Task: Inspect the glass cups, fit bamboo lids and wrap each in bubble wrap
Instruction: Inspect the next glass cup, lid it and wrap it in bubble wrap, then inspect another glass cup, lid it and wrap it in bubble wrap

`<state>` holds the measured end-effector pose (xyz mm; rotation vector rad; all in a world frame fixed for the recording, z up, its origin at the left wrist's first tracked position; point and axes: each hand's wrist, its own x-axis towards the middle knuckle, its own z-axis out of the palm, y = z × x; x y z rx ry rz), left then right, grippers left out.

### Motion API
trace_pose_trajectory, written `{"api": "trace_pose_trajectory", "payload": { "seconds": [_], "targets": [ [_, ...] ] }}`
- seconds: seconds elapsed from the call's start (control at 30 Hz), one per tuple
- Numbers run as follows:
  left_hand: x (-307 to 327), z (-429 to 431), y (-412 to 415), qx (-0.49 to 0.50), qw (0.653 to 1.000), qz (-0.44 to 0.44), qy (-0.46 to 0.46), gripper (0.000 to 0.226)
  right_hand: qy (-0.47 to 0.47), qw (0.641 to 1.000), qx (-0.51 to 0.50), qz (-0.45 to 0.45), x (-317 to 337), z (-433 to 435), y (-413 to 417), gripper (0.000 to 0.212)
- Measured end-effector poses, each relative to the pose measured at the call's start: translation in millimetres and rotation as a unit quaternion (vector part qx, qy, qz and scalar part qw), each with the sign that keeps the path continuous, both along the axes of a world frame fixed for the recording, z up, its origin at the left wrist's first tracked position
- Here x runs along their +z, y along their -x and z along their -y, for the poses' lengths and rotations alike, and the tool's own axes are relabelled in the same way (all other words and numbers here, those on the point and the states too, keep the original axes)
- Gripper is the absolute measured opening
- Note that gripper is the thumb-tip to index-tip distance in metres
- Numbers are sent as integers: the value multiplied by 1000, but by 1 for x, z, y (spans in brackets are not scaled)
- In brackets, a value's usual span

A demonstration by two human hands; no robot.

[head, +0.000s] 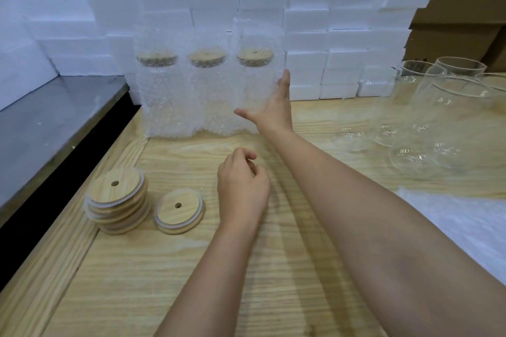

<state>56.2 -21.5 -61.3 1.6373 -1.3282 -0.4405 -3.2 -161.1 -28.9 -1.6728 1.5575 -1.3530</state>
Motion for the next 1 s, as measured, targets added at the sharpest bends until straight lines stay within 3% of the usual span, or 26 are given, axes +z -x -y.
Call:
{"api": "trace_pose_trajectory", "payload": {
  "seconds": [0.13,0.2,0.27,0.33,0.5,0.87,1.0],
  "targets": [
    [3,-1,1,-1,1000,-14,-11,25,33,985,-52,-164,30,-30,21,132],
    [4,-1,0,-8,999,-35,-25,28,84,956,-102,-263,49,-47,41,112],
    [5,-2,-1,-6,998,-47,-35,28,119,934,-144,-306,67,-62,67,82],
    [6,-4,-1,-2,998,-59,-34,27,94,919,-182,-337,80,-72,93,62],
    [7,-5,0,3,997,-68,-29,26,-16,878,-196,-437,82,-82,124,54],
    [5,-7,-2,-33,994,-107,-4,28,58,928,-120,-347,69,-98,115,36],
    [3,-11,-1,-127,983,-135,8,53,96,938,-74,-325,65,-124,98,36]
  ]
}}
